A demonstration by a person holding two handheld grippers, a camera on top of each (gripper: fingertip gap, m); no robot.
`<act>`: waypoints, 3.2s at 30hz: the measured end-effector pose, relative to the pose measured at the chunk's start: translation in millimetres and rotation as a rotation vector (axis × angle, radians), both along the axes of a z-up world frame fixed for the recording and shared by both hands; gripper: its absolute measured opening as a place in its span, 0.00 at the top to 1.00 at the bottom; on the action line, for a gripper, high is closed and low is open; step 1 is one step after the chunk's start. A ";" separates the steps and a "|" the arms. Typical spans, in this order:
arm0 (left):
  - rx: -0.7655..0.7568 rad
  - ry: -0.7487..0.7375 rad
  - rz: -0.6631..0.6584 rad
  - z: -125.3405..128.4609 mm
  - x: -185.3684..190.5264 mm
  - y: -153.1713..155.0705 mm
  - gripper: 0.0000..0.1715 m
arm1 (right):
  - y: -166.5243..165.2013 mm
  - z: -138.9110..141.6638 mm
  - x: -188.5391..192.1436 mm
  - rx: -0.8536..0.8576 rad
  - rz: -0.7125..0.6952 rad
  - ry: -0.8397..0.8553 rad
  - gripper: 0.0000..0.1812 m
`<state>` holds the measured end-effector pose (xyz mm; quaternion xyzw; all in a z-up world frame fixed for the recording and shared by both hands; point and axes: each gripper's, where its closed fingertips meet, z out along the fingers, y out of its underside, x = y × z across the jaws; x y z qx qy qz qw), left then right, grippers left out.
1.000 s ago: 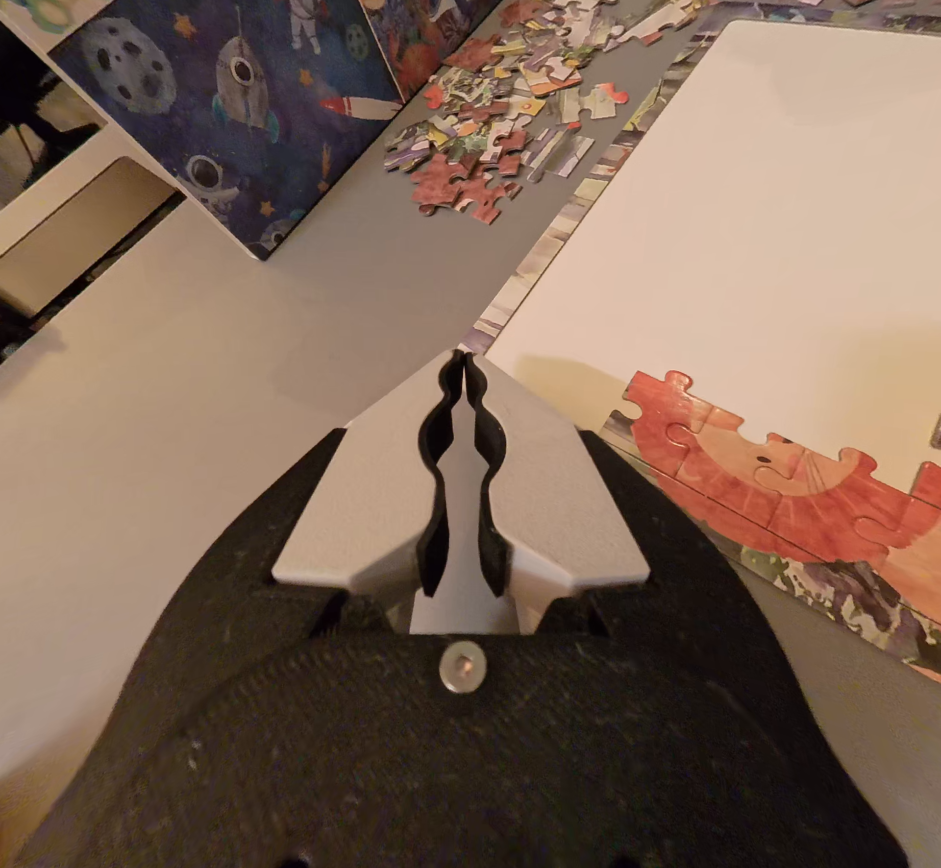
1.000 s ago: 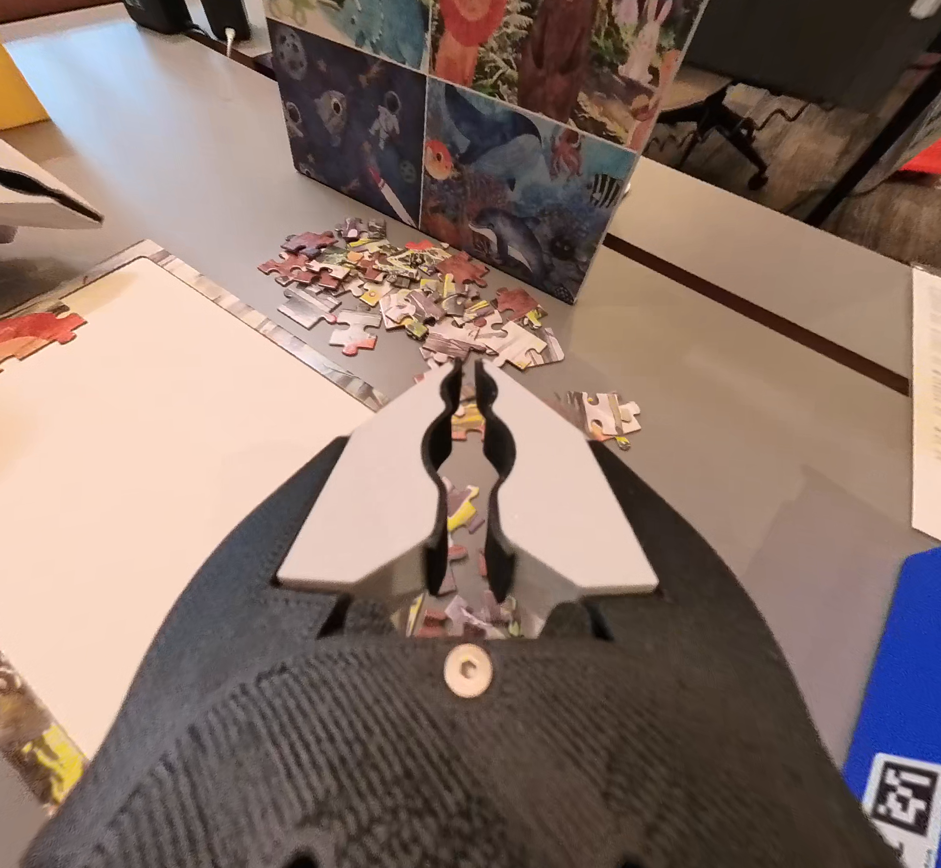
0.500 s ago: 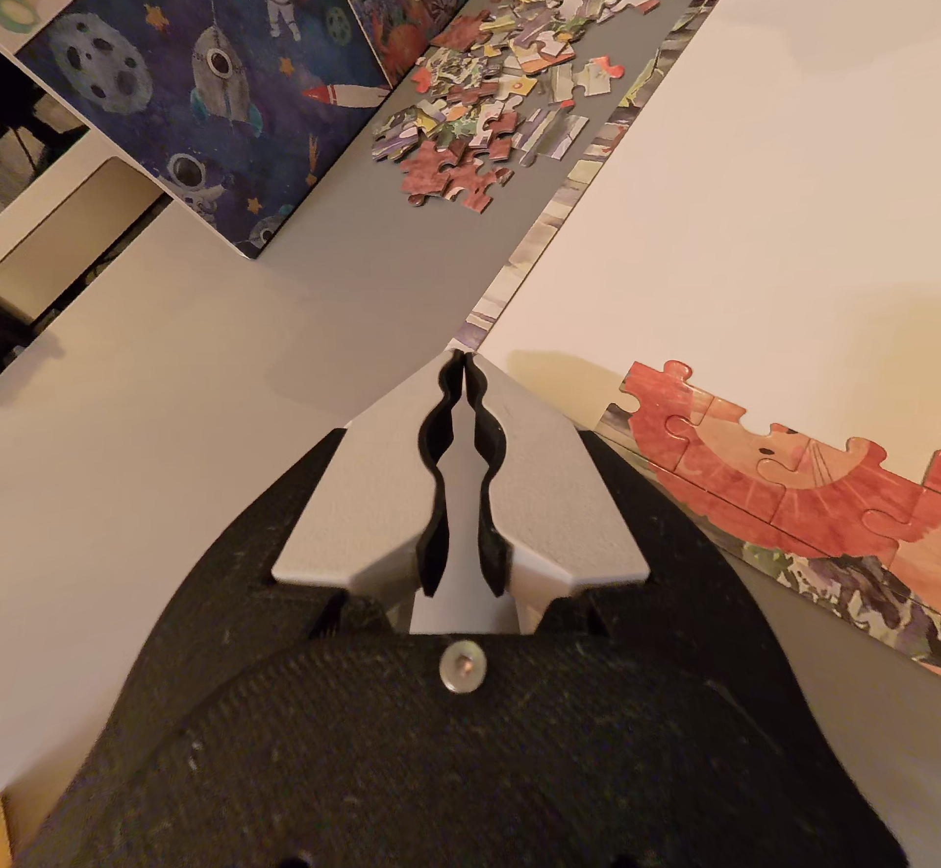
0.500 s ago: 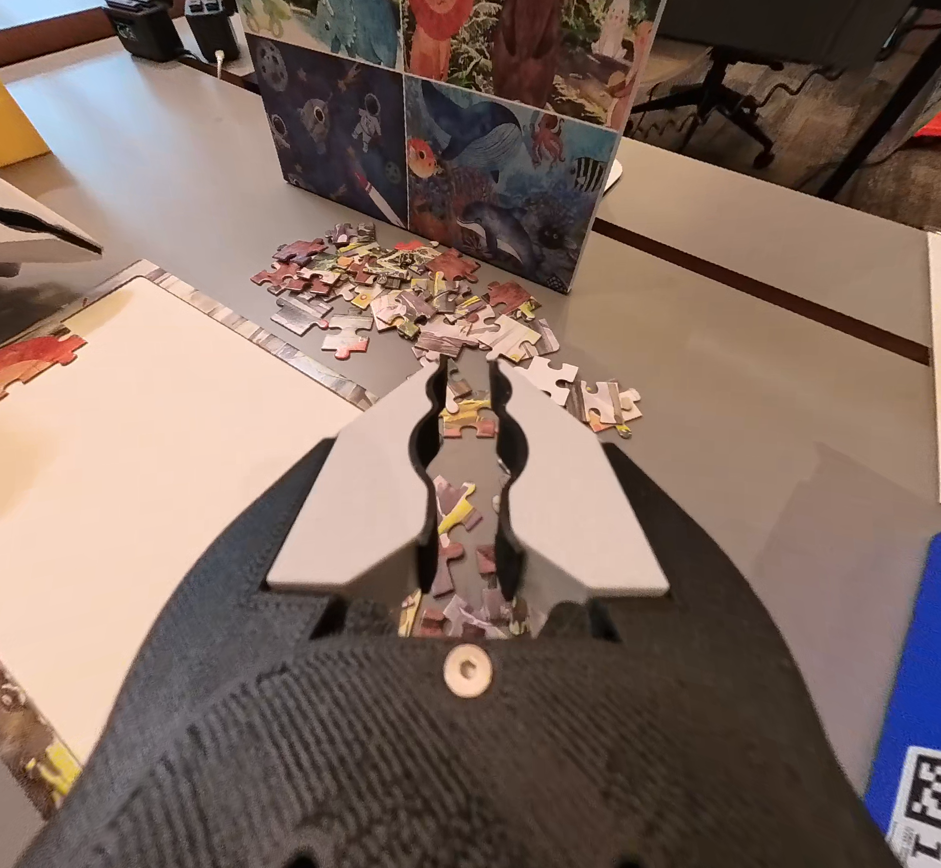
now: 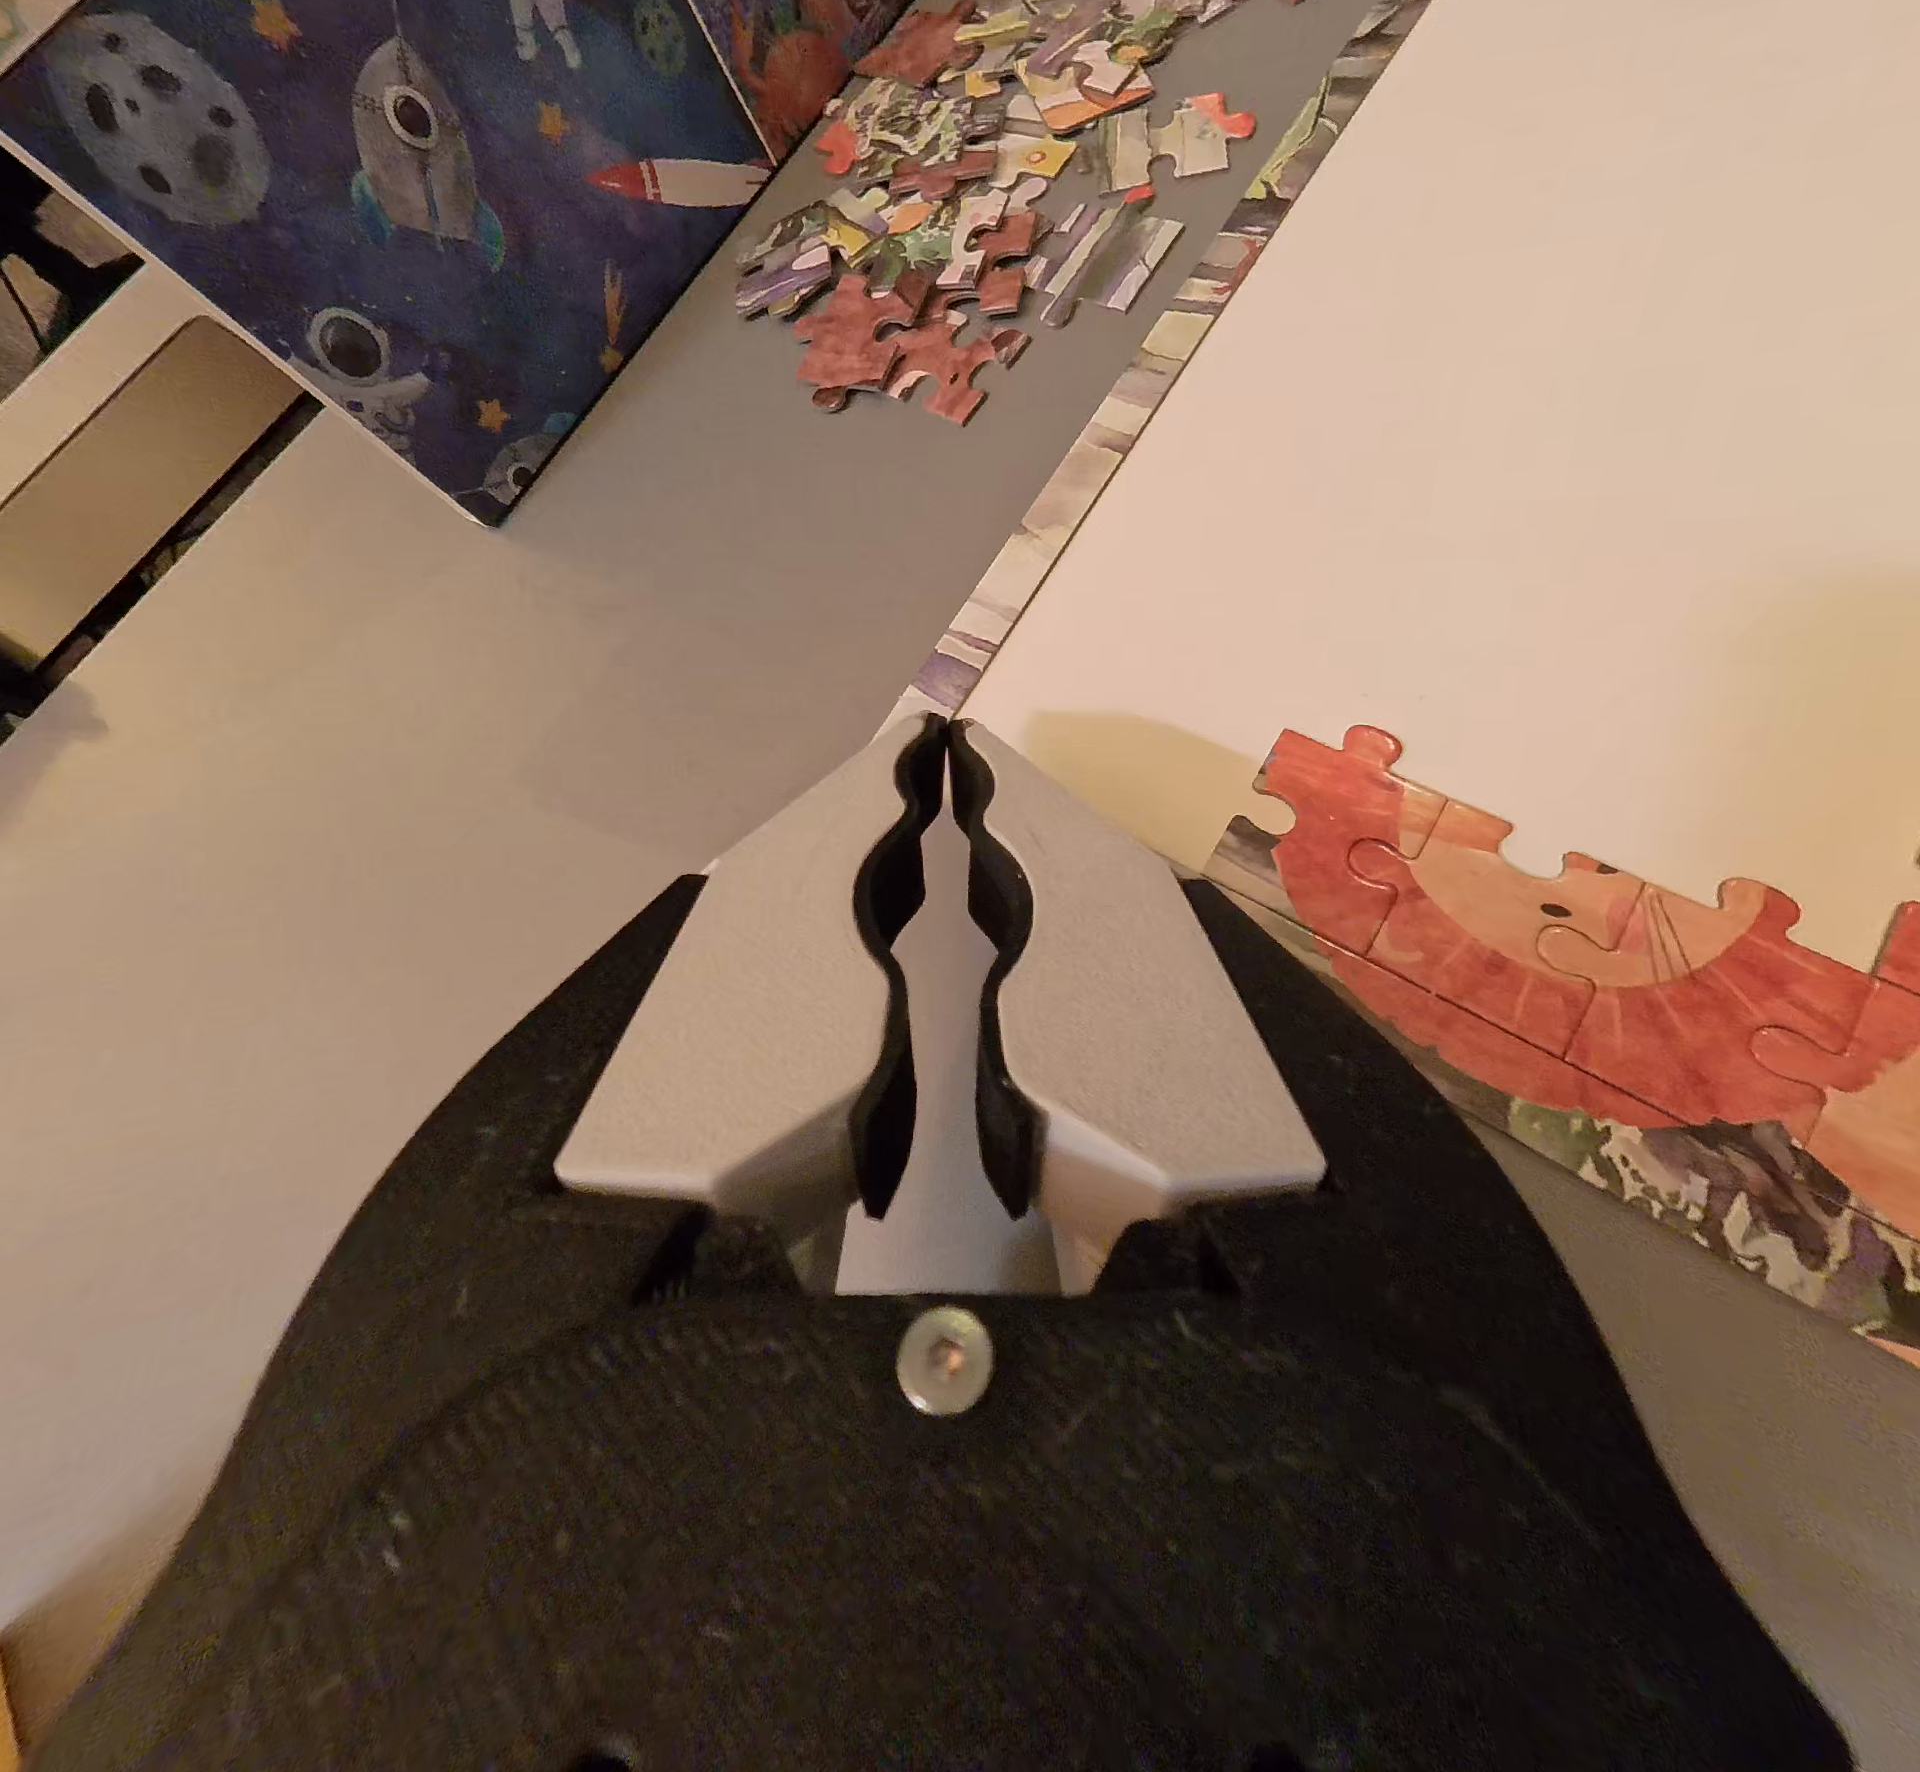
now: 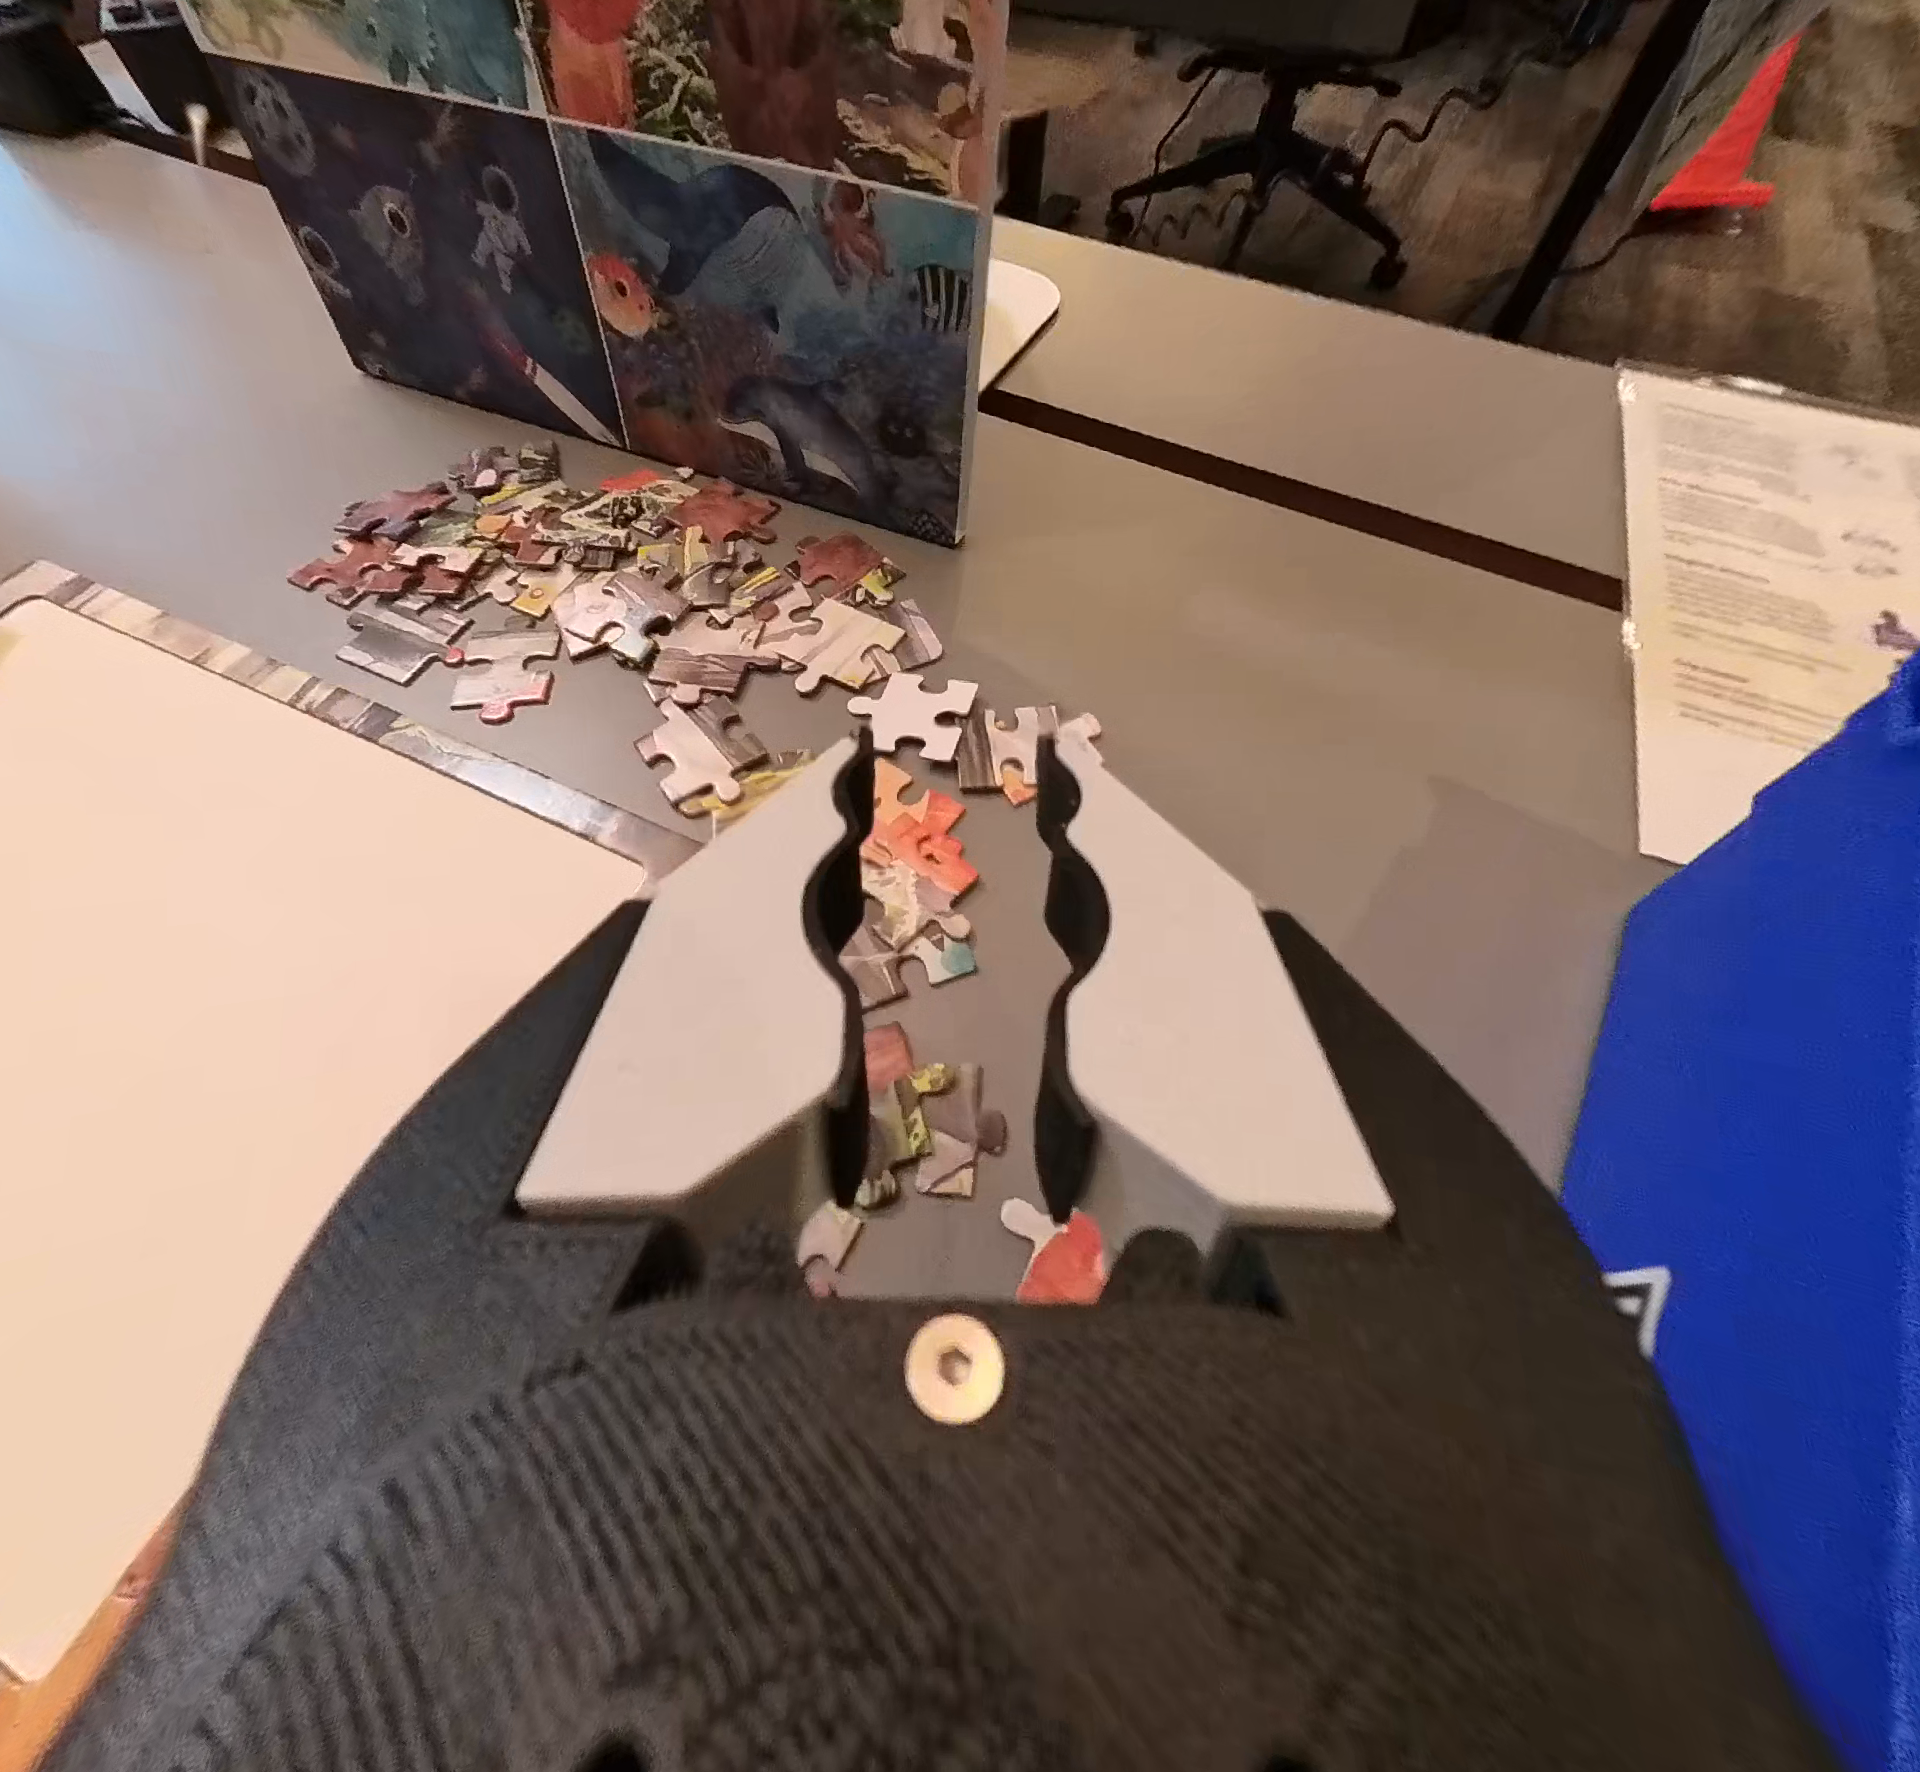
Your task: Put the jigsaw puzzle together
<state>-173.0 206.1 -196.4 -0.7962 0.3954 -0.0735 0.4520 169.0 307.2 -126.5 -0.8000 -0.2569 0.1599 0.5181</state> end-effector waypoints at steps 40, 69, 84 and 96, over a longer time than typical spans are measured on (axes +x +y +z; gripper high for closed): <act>-0.014 0.011 -0.063 -2.1 7.3 -8.0 1.00 | 1.0 -81.2 -10.6 -0.232 0.070 -0.191 0.84; -0.023 -0.014 -0.057 -0.8 4.5 -7.3 1.00 | 19.8 -59.0 41.5 -0.204 -0.227 -0.113 0.77; -0.034 0.000 -0.026 -3.4 1.5 -3.3 1.00 | -27.0 -23.6 64.3 -0.033 -0.415 -0.050 0.71; -0.044 0.027 -0.019 -7.5 1.7 -2.5 1.00 | -46.7 -55.3 60.1 -0.098 -0.397 -0.019 0.69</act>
